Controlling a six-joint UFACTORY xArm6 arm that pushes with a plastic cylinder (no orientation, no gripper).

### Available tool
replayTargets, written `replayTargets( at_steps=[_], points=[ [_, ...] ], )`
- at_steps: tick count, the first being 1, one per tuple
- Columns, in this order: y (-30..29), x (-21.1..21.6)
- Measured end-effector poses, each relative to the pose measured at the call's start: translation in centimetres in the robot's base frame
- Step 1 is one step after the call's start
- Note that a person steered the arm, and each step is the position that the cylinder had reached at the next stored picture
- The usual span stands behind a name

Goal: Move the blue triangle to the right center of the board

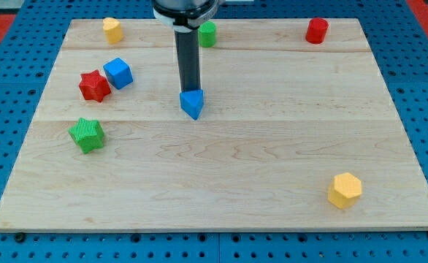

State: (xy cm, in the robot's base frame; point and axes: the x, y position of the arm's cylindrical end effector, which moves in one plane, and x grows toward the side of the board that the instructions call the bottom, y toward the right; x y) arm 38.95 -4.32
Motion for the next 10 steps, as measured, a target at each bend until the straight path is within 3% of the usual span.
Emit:
replayTargets(
  at_steps=[2, 4, 7, 8, 10],
  points=[
    [-5.1, 2.2],
    [-0.2, 4.0],
    [10.7, 3.0],
    [7.6, 3.4],
    [11.7, -0.3]
  ],
)
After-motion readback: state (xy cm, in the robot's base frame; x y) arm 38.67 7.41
